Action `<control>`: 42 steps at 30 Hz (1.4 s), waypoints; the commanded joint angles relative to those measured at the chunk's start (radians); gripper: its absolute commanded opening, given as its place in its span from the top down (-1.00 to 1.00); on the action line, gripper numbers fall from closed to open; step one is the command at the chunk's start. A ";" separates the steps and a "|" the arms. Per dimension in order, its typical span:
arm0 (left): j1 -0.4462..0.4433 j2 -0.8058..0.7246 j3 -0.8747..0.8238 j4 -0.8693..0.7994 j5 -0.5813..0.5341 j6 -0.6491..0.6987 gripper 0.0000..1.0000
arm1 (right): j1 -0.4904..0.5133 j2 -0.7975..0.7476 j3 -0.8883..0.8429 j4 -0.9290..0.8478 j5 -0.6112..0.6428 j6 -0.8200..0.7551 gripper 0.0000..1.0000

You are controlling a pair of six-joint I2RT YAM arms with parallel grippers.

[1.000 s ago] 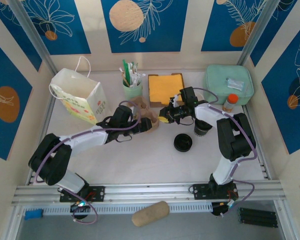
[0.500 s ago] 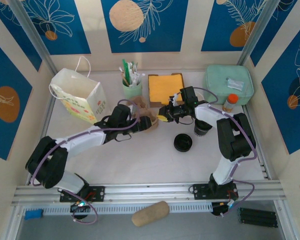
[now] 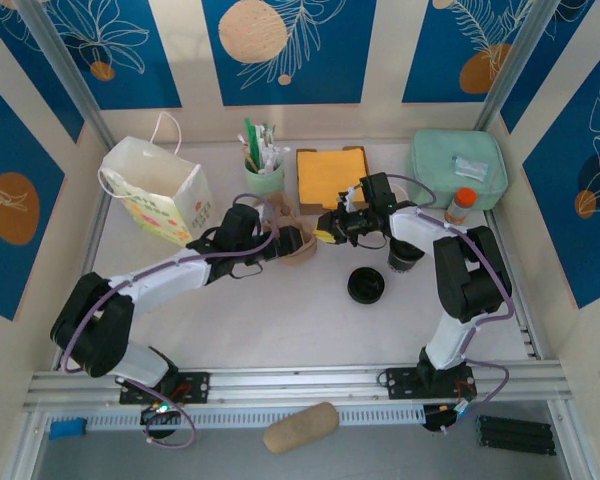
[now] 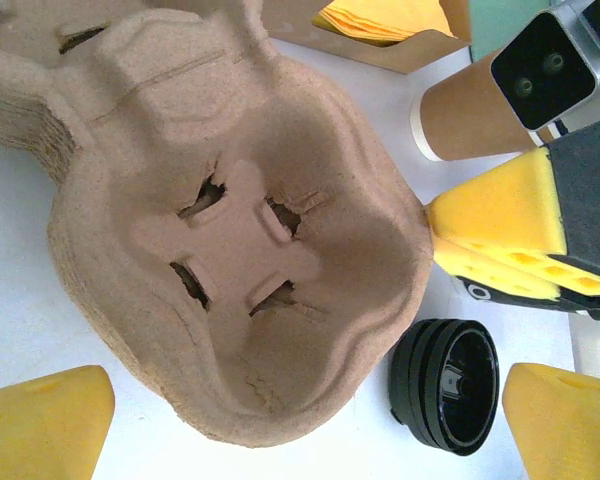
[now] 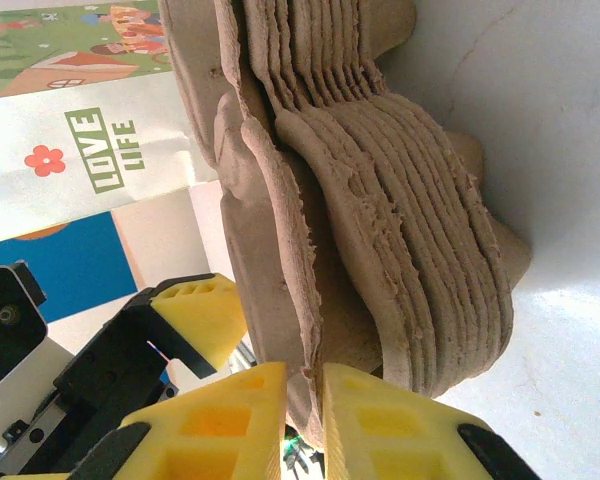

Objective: Pack the takeout coffee

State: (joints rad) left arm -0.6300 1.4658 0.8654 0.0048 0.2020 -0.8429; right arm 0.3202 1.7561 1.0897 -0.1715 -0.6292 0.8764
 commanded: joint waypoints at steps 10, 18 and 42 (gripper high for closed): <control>0.011 0.025 0.048 0.043 0.014 -0.030 -0.99 | -0.008 -0.015 -0.005 0.010 -0.038 0.007 0.65; 0.010 0.030 0.029 0.106 0.022 -0.054 -0.99 | -0.008 -0.012 -0.020 0.013 -0.031 0.006 0.60; 0.010 0.024 0.015 0.141 0.026 -0.065 -0.99 | 0.015 0.021 -0.036 0.039 -0.026 0.017 0.46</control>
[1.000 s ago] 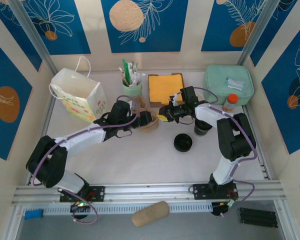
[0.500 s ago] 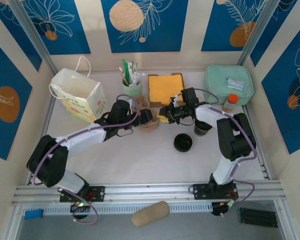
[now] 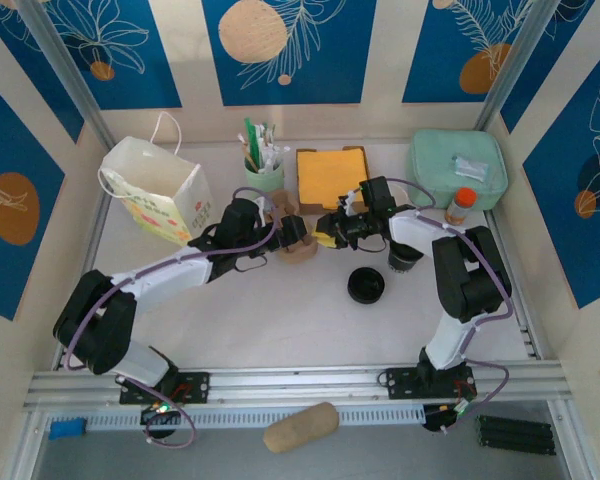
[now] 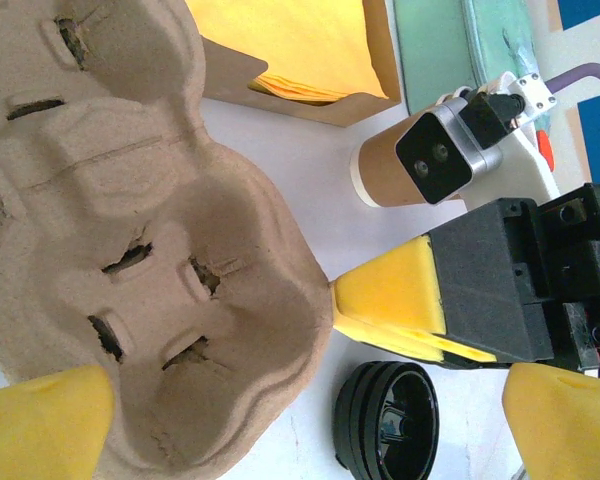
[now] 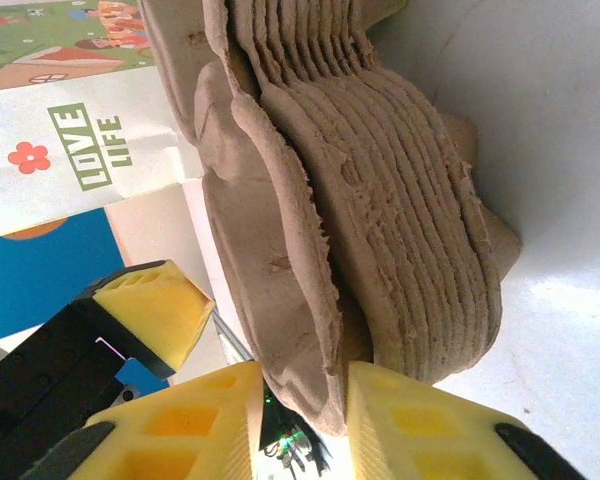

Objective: Pack the takeout coffee

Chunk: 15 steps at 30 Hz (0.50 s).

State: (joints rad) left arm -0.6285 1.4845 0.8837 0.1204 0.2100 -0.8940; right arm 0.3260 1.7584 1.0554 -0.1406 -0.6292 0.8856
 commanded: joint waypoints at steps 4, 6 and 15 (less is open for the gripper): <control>0.010 0.008 -0.004 0.024 0.019 -0.014 -0.99 | 0.013 0.029 0.002 0.011 -0.026 0.010 0.49; 0.010 0.011 -0.005 0.025 0.020 -0.015 -0.99 | 0.015 0.038 0.002 0.014 -0.024 0.012 0.49; 0.010 0.010 0.004 0.025 0.030 -0.018 -0.99 | 0.021 0.065 0.009 0.022 -0.024 0.015 0.80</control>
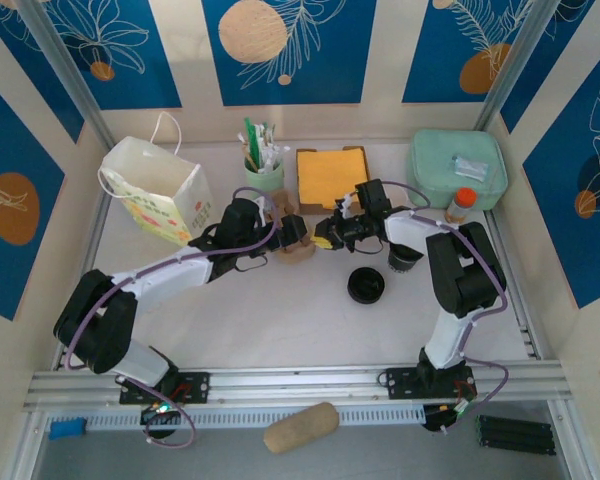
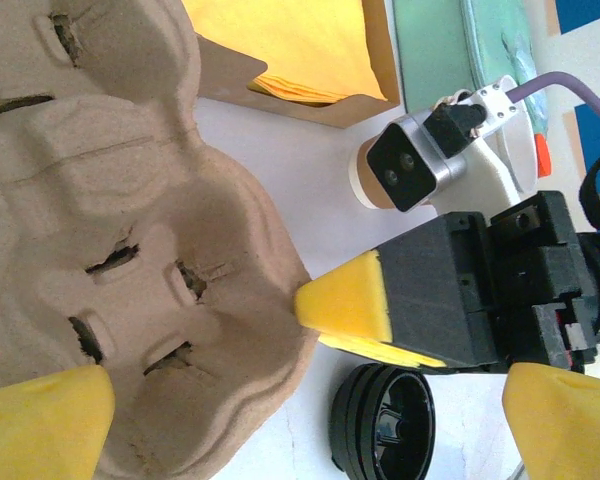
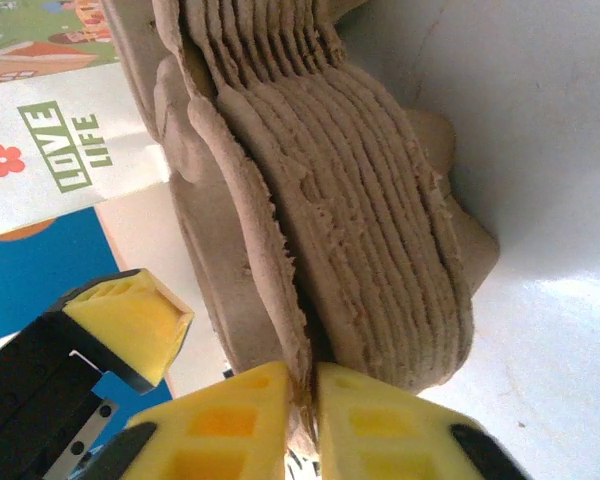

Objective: Pack the takeout coffee

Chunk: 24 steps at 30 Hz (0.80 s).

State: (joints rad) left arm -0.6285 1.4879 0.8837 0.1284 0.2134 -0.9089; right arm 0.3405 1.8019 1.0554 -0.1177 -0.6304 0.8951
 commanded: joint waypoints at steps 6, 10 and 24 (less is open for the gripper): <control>0.009 -0.017 0.025 -0.009 0.048 0.002 -0.99 | -0.010 -0.019 0.008 -0.034 -0.014 -0.011 1.00; 0.009 -0.047 0.045 -0.066 0.045 0.025 -0.99 | -0.028 -0.073 -0.016 -0.059 0.001 -0.026 1.00; 0.009 -0.088 0.060 -0.188 -0.002 0.080 -0.99 | -0.060 -0.210 -0.041 -0.073 -0.017 -0.002 1.00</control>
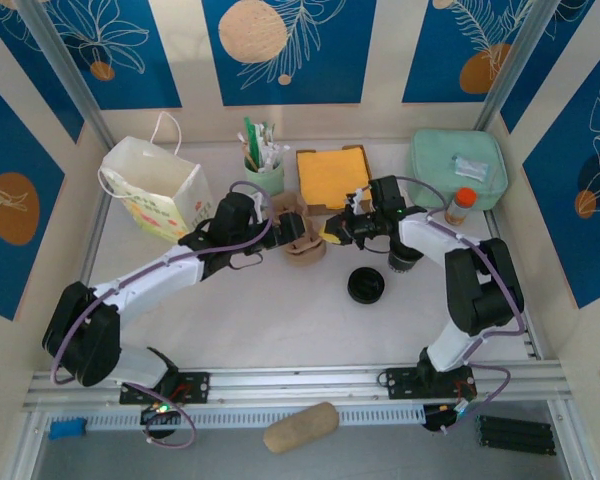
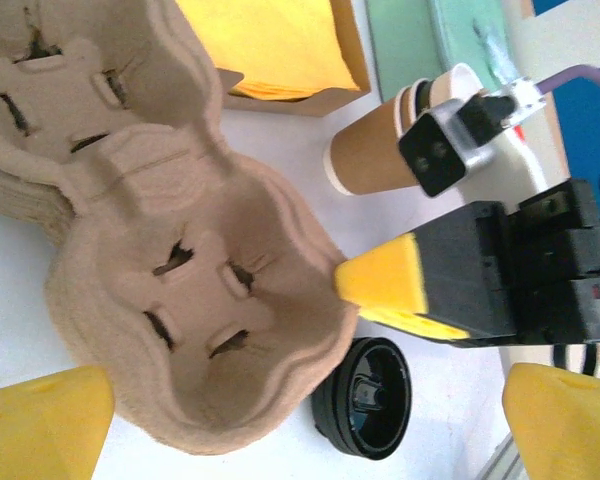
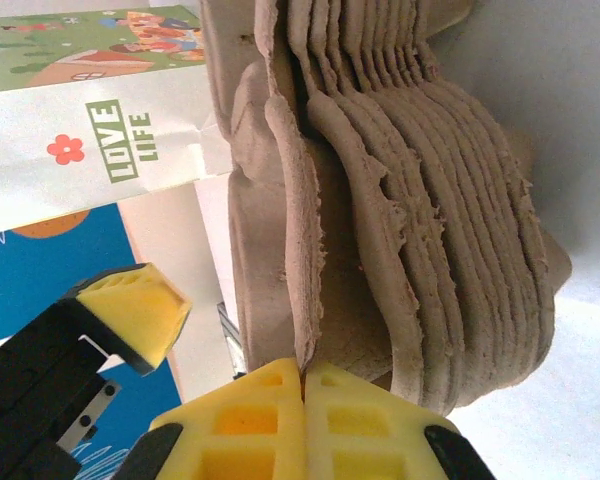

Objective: Pack the takeout coffee

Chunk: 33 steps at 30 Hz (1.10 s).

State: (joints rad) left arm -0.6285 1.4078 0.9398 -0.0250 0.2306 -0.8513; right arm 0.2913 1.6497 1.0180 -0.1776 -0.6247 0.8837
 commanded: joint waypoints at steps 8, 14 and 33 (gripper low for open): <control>0.009 0.038 -0.016 0.001 -0.030 -0.003 -0.99 | -0.021 -0.047 -0.034 -0.003 -0.020 0.008 1.00; 0.011 0.085 -0.009 0.058 -0.020 -0.024 -0.99 | -0.027 -0.028 -0.097 0.041 -0.017 0.014 1.00; 0.012 0.200 0.087 0.107 0.000 -0.052 -0.99 | -0.029 -0.014 -0.101 0.051 -0.036 0.006 1.00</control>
State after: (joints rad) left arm -0.6277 1.5936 0.9909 0.0486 0.2173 -0.8871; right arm 0.2661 1.6222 0.9192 -0.1303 -0.6296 0.8909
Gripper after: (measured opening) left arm 0.994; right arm 0.056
